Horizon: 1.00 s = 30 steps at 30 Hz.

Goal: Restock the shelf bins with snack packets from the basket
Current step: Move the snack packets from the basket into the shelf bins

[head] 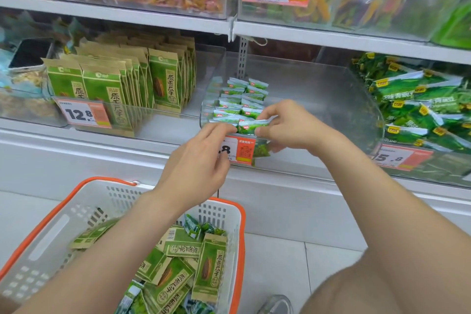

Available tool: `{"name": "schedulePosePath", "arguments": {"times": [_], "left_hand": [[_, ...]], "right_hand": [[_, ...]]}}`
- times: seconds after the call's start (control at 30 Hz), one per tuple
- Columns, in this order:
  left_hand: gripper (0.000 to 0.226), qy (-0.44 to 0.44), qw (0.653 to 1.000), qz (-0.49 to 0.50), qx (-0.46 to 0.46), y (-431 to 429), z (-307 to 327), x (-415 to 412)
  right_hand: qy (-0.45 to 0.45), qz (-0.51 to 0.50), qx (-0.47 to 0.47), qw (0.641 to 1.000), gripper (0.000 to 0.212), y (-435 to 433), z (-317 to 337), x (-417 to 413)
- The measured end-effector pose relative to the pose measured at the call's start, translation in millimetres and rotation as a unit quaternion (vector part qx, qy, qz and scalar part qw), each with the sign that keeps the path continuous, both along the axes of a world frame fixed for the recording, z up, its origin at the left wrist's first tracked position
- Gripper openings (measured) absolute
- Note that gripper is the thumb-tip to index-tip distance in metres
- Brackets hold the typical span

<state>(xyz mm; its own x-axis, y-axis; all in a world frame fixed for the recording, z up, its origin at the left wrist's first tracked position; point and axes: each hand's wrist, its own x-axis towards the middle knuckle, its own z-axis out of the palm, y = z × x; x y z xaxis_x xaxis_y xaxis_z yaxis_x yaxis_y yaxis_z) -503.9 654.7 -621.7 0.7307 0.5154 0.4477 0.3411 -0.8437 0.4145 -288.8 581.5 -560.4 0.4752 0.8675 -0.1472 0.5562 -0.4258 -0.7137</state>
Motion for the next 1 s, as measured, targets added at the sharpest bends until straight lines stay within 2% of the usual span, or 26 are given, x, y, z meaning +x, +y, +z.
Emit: {"name": "schedulePosePath", "arguments": {"times": [0.17,0.33,0.47,0.57,0.67,0.77,0.83,0.9,1.0], "left_hand": [[0.043,0.009,1.0,0.005,-0.012,6.5,0.7,2.6],[0.042,0.027,1.0,0.014,0.0,10.9,0.9,5.0],[0.042,0.032,0.999,0.02,0.002,12.1,1.5,4.9],[0.042,0.032,0.999,0.019,-0.001,12.3,1.4,4.8],[0.043,0.027,1.0,0.015,-0.006,12.6,1.9,4.6],[0.043,0.022,1.0,0.014,-0.012,11.5,2.2,4.3],[0.043,0.021,1.0,0.015,-0.015,10.6,1.8,3.9],[0.043,0.023,1.0,0.015,-0.014,10.0,2.0,3.4],[0.043,0.029,1.0,0.011,-0.002,9.1,4.5,2.7]], "right_hand": [[0.078,-0.023,-0.081,0.993,0.016,9.5,6.4,4.3],[0.135,-0.065,-0.125,0.981,0.041,18.2,10.8,0.5],[0.144,-0.048,-0.131,0.98,0.042,20.9,11.6,-8.6],[0.117,-0.044,-0.092,0.988,0.035,20.4,16.2,-11.4],[0.03,-0.052,-0.029,0.998,0.04,21.5,15.7,-9.5],[-0.012,-0.046,-0.026,0.999,0.026,23.1,8.1,-9.4],[0.004,-0.04,-0.073,0.997,0.021,23.2,5.3,-9.3],[0.031,-0.042,-0.107,0.993,0.028,21.5,7.5,-7.3],[0.136,-0.038,-0.112,0.984,0.039,17.3,14.2,-3.9]]}}
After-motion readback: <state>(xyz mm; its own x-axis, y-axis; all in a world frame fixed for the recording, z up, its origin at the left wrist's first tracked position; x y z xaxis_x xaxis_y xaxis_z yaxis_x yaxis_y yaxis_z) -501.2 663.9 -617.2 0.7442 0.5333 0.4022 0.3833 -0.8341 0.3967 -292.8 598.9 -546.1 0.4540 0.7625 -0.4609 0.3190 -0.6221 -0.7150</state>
